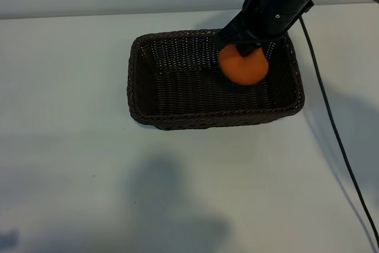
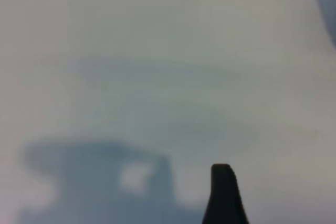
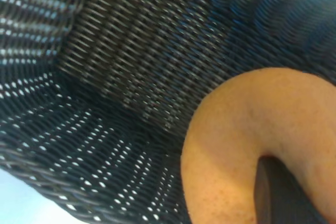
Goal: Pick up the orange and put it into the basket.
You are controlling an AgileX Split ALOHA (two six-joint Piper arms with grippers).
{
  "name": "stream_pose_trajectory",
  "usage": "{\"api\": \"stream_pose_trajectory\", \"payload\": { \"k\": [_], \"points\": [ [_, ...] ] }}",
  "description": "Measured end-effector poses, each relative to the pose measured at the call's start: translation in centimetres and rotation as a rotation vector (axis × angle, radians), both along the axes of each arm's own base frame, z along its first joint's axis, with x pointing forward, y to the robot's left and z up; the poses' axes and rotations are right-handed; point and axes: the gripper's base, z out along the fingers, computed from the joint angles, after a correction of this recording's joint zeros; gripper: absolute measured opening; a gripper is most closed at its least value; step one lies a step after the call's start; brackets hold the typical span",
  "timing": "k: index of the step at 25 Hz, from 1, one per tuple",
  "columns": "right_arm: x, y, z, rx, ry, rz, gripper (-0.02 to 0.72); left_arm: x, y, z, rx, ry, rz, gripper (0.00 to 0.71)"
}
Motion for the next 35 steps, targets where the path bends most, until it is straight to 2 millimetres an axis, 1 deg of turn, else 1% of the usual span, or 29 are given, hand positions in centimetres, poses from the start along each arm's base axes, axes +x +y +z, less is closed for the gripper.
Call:
{"api": "stream_pose_trajectory", "payload": {
  "k": [3,5,7,10,13,16,18,19,20,22,23,24,27,28,29,31,35],
  "points": [
    [0.1,0.5,0.0,0.017,-0.025,0.017,0.087,-0.1,-0.1,0.0,0.0,0.0,0.05,0.511],
    [0.1,1.2,-0.4,0.019,-0.022,0.032,0.087,-0.1,-0.1,0.0,0.0,0.0,0.067,0.511],
    [0.2,1.9,-1.5,0.01,-0.002,0.052,0.087,-0.1,-0.1,0.0,0.0,0.0,0.07,0.511],
    [0.4,3.3,-3.8,-0.008,0.038,0.08,0.087,-0.1,-0.1,0.0,0.0,0.0,0.073,0.511],
    [0.7,4.0,-5.7,-0.024,0.064,0.094,0.087,-0.1,-0.1,0.0,0.0,0.0,0.074,0.511],
    [1.0,4.2,-6.8,-0.028,0.067,0.092,0.088,-0.1,-0.1,0.0,0.0,0.0,0.074,0.511],
    [1.2,4.2,-7.3,-0.028,0.064,0.09,0.111,-0.1,-0.1,0.0,0.0,0.0,0.074,0.511],
    [1.3,4.3,-7.5,-0.029,0.064,0.089,0.135,-0.1,-0.1,0.0,0.0,0.0,0.074,0.511],
    [1.3,4.3,-7.6,-0.028,0.064,0.086,0.174,-0.1,-0.1,0.0,0.0,0.0,0.075,0.511],
    [1.4,4.3,-7.7,-0.021,0.059,0.075,0.281,-0.1,-0.1,0.0,0.0,0.0,0.075,0.511],
    [1.5,4.3,-7.6,-0.019,0.056,0.071,0.355,-0.1,-0.1,0.0,0.0,0.0,0.075,0.511],
    [1.5,4.4,-7.6,-0.015,0.053,0.068,0.445,-0.1,-0.1,0.0,0.0,0.0,0.075,0.511],
    [1.5,4.4,-7.6,-0.01,0.051,0.061,0.623,-0.1,-0.1,0.0,0.0,0.0,0.075,0.511],
    [1.5,4.4,-7.5,-0.007,0.05,0.055,0.665,-0.1,-0.1,0.0,0.0,0.0,0.075,0.51],
    [1.5,4.4,-7.4,-0.005,0.048,0.051,0.687,-0.1,-0.1,0.0,0.0,0.0,0.075,0.51],
    [1.4,4.3,-6.9,0.002,0.04,0.045,0.704,-0.1,-0.1,0.0,0.0,0.0,0.075,0.51],
    [1.3,4.2,-4.6,0.02,-0.01,0.037,0.688,-0.1,-0.1,0.0,0.0,0.0,0.075,0.51]
  ]
}}
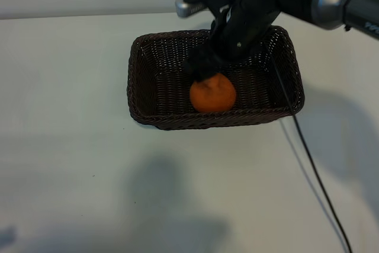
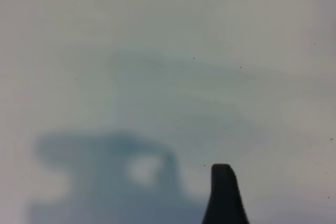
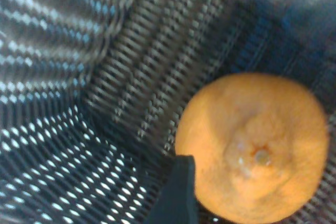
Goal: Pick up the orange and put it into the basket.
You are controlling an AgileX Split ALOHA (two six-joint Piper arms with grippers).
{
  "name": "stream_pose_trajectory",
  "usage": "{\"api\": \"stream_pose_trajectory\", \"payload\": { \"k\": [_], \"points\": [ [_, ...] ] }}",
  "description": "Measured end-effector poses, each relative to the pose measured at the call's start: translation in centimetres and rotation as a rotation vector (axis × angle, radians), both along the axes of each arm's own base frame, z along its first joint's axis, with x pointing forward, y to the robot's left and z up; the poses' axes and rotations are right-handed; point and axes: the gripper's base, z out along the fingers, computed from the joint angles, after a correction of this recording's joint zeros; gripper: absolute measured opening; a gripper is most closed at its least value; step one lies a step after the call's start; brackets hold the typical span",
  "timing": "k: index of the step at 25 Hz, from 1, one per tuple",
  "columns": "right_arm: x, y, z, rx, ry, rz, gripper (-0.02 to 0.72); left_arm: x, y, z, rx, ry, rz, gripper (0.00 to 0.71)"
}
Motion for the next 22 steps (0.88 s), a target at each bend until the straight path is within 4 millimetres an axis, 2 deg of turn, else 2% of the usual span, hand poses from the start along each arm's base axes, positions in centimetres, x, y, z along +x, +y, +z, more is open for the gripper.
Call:
{"api": "stream_pose_trajectory", "payload": {
  "k": [4,8,12,15,19,21,22],
  "points": [
    [0.6,-0.8,3.7,-0.017,-0.073,-0.021,0.673,0.0,0.0,0.0,0.0,0.0,0.0,0.509],
    [2.2,-4.1,5.9,-0.042,-0.102,-0.093,0.666,0.0,0.0,0.0,0.0,0.0,0.0,0.509],
    [4.0,-10.2,6.9,-0.061,-0.102,-0.225,0.659,0.0,0.0,0.0,0.0,0.0,0.0,0.509],
    [4.7,-16.2,7.0,-0.087,-0.089,-0.354,0.653,0.0,0.0,0.0,0.0,0.0,0.0,0.509],
    [4.5,-24.3,6.9,-0.112,-0.066,-0.53,0.644,0.0,0.0,0.0,0.0,0.0,0.0,0.509],
    [4.1,-27.3,6.9,-0.112,-0.055,-0.596,0.634,0.0,0.0,0.0,0.0,0.0,0.0,0.509],
    [3.9,-28.1,6.9,-0.106,-0.048,-0.61,0.629,0.0,0.0,0.0,0.0,0.0,0.0,0.509]
  ]
}}
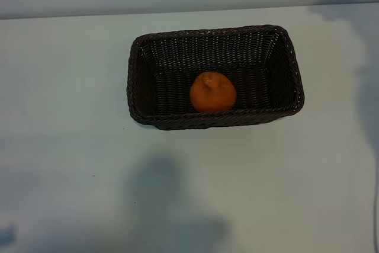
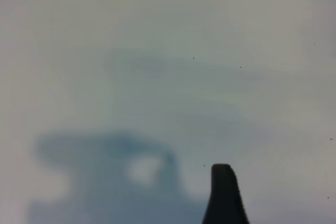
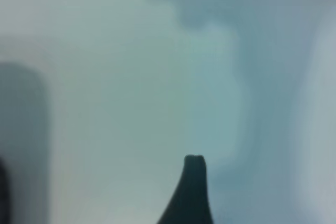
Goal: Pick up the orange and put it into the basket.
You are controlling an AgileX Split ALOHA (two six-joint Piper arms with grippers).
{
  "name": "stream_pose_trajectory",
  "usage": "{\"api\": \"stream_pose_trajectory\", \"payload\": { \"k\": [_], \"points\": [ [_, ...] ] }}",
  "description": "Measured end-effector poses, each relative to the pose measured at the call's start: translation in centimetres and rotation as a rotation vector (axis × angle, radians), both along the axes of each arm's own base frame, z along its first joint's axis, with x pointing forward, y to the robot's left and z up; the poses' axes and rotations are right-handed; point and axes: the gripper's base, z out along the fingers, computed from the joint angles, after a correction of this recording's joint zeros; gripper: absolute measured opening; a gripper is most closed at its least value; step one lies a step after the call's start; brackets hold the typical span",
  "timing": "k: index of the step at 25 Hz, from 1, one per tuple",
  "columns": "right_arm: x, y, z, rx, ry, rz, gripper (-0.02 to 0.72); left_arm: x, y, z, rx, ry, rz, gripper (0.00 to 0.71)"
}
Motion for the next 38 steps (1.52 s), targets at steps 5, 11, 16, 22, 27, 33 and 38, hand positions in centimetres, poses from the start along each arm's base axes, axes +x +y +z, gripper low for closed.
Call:
{"api": "stream_pose_trajectory", "payload": {
  "k": [5,11,16,22,27,33,38],
  "points": [
    [-0.3,-0.6,0.4,0.044,0.007,0.009,0.618,0.0,0.0,0.0,0.0,0.0,0.0,0.509],
    [-1.7,-0.2,4.4,0.042,-0.039,0.019,0.602,0.0,0.0,0.0,0.001,0.0,-0.001,0.509],
    [-5.9,0.7,11.2,0.013,-0.18,0.024,0.6,0.0,0.0,0.0,0.001,0.0,-0.001,0.509],
    [-13.8,2.6,19.1,-0.015,-0.35,0.031,0.599,0.0,0.0,0.0,0.001,0.0,-0.001,0.509],
    [-21.6,4.3,24.5,-0.049,-0.548,0.028,0.599,0.0,0.0,0.0,0.001,0.0,-0.001,0.509],
    [-30.9,6.3,26.2,-0.094,-0.69,0.031,0.597,0.0,0.0,0.0,0.001,0.0,-0.001,0.509],
    [-38.0,7.6,24.2,-0.139,-0.751,0.02,0.597,0.0,0.0,0.0,0.001,0.0,-0.001,0.509]
  ]
}}
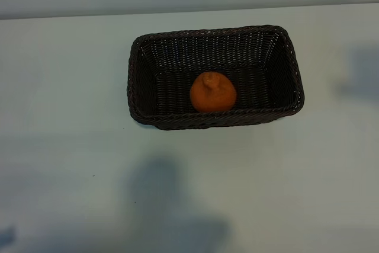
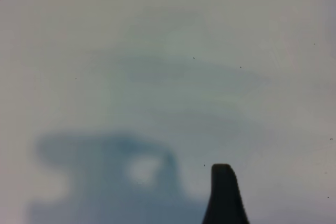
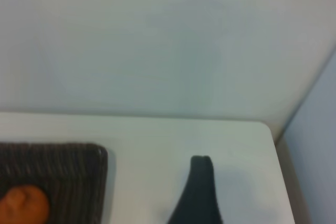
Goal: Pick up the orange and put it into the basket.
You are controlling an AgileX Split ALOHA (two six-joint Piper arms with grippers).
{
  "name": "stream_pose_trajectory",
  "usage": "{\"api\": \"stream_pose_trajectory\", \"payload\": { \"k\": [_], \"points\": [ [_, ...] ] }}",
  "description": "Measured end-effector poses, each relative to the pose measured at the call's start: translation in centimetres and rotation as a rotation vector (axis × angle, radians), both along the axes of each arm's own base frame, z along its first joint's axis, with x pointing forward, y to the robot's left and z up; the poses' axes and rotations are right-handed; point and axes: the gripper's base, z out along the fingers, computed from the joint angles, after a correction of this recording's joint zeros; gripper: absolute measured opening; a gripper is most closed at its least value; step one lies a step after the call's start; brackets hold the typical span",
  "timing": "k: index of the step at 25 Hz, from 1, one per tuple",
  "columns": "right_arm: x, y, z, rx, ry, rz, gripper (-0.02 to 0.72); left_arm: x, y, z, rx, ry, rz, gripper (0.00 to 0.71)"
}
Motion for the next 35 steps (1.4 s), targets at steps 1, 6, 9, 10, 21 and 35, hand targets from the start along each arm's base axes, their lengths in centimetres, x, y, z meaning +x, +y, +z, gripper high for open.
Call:
{"api": "stream_pose_trajectory", "payload": {
  "k": [1,6,9,10,21,35],
  "points": [
    [-0.8,0.1,-0.6,-0.006,-0.005,-0.004,0.597,0.0,0.0,0.0,0.0,0.0,0.0,0.509],
    [-5.3,1.0,-3.8,-0.022,-0.073,-0.015,0.597,0.0,0.0,0.0,0.0,0.0,0.0,0.509],
    [-6.3,1.2,-6.1,-0.019,-0.063,-0.016,0.596,0.0,0.0,0.0,0.0,0.0,0.0,0.509],
    [-6.5,1.3,-6.9,-0.017,-0.053,-0.016,0.596,0.0,0.0,0.0,0.0,0.0,0.0,0.509],
    [-6.6,1.3,-14.3,0.003,0.011,-0.021,0.596,0.0,0.0,0.0,-0.001,0.0,0.001,0.509],
    [-9.0,1.3,-20.5,0.05,-0.078,-0.092,0.596,0.0,0.0,0.0,-0.001,0.0,0.001,0.509]
  ]
}}
